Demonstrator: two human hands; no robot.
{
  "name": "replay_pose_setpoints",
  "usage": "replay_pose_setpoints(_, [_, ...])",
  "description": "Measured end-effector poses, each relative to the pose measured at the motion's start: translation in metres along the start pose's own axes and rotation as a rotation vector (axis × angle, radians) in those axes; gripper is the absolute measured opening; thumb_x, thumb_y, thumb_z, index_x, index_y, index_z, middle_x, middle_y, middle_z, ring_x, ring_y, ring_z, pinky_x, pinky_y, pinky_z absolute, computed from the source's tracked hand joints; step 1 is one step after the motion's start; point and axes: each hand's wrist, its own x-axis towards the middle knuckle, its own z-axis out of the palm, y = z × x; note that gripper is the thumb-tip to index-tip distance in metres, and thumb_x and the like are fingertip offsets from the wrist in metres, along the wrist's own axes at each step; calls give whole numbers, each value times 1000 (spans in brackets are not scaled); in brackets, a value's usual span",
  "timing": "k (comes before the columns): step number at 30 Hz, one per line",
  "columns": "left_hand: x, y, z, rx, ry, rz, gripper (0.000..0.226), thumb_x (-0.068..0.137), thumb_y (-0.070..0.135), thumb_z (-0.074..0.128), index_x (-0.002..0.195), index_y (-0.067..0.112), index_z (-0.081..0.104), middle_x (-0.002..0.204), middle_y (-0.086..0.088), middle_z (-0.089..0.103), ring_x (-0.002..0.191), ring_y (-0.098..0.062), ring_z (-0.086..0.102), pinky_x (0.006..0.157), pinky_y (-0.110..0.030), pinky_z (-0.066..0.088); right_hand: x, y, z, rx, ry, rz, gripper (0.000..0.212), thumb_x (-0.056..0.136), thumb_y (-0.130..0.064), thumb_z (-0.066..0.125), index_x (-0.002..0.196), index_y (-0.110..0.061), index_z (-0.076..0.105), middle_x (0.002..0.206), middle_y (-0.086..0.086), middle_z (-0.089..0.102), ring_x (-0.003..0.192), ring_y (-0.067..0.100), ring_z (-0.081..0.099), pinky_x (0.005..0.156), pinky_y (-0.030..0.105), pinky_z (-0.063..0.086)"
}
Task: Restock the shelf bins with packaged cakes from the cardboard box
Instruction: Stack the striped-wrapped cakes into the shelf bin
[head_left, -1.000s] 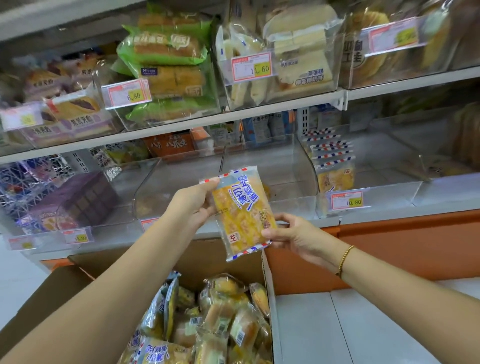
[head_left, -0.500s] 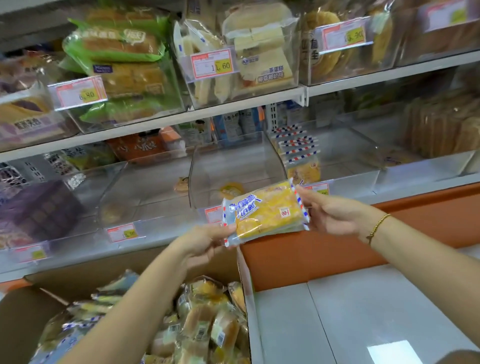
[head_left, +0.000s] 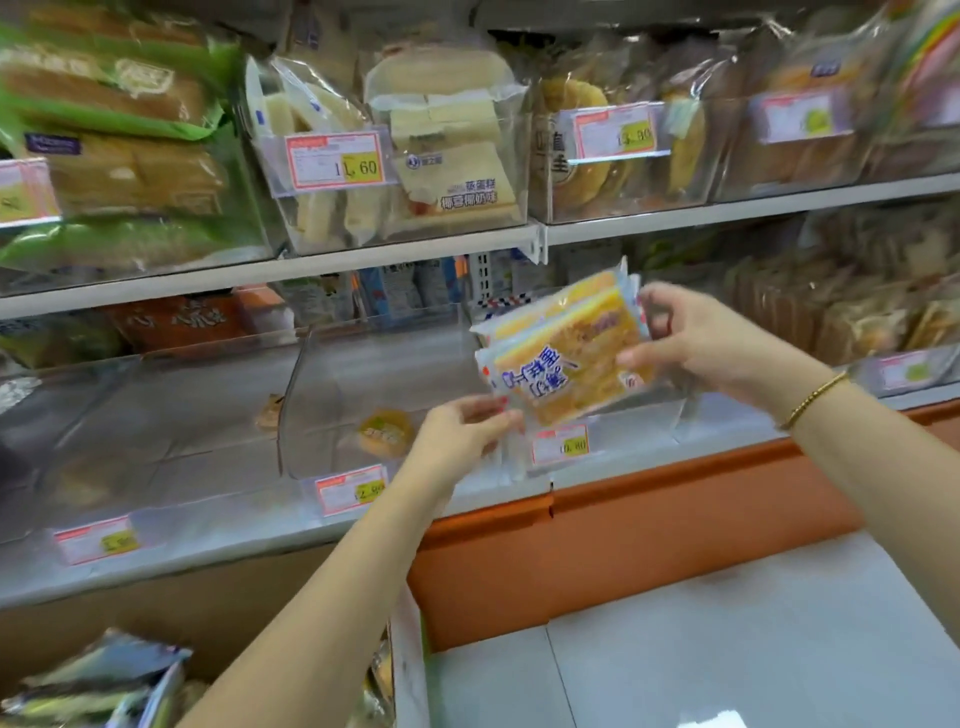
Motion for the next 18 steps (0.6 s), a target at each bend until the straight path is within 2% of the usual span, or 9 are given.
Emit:
replay_pose_setpoints(2, [22, 2, 0, 365, 49, 27, 70, 78, 38, 77, 137, 11, 50, 132, -1, 59, 117, -18, 57, 92, -29, 48, 14, -13, -16, -248, 53, -156, 43, 75, 5, 74, 103, -22, 56, 97, 1, 72, 89, 15, 69, 84, 39, 55])
replay_pose_setpoints(3, [30, -1, -1, 503, 60, 6, 73, 79, 37, 76, 141, 11, 46, 137, -3, 54, 121, -22, 54, 92, -29, 47, 20, -20, -22, -416, 67, -212, 42, 76, 3, 74, 103, -23, 55, 96, -5, 69, 88, 8, 66, 84, 34, 54])
replay_pose_setpoints(5, [40, -11, -1, 661, 14, -7, 58, 83, 30, 72, 135, 12, 53, 131, -6, 59, 113, -22, 59, 90, -30, 49, 33, -34, -28, -692, 45, -265, 40, 80, -3, 72, 105, -28, 52, 99, -7, 63, 92, 7, 60, 85, 31, 51])
replay_pose_setpoints(7, [43, -21, 1, 764, -23, 48, 45, 87, 25, 68, 129, 13, 60, 126, -4, 64, 110, -19, 60, 94, -29, 48, 45, -42, -28, -856, -62, -263, 36, 84, -9, 69, 107, -31, 52, 103, -5, 62, 96, 12, 59, 83, 31, 50])
replay_pose_setpoints(9, [45, -26, 1, 779, -3, 81, 42, 90, 23, 65, 130, 14, 60, 128, -1, 63, 115, -15, 59, 95, -24, 43, 57, -42, -23, -1008, -155, -239, 31, 87, -13, 67, 109, -31, 54, 101, -7, 59, 93, 11, 55, 76, 27, 44])
replay_pose_setpoints(11, [47, -28, -1, 769, 13, 106, 40, 91, 21, 63, 130, 14, 60, 127, 0, 64, 115, -13, 59, 91, -19, 41, 69, -36, -15, -1108, -200, -219, 29, 88, -15, 66, 111, -29, 55, 100, -8, 59, 91, 10, 53, 75, 25, 41])
replay_pose_setpoints(15, [51, -34, -2, 704, 133, 141, 32, 91, 11, 60, 123, 14, 65, 121, 0, 67, 113, -13, 60, 91, -19, 41, 89, -17, 6, -1121, -299, -190, 32, 86, -16, 69, 111, -32, 55, 109, -8, 61, 101, 13, 56, 83, 28, 48])
replay_pose_setpoints(18, [51, -36, -3, 644, 216, 155, 29, 90, 9, 63, 118, 14, 68, 117, -1, 68, 108, -12, 60, 89, -18, 42, 100, -3, 21, -1129, -379, -186, 41, 86, -14, 69, 122, -28, 56, 119, -6, 59, 109, 15, 55, 88, 28, 46])
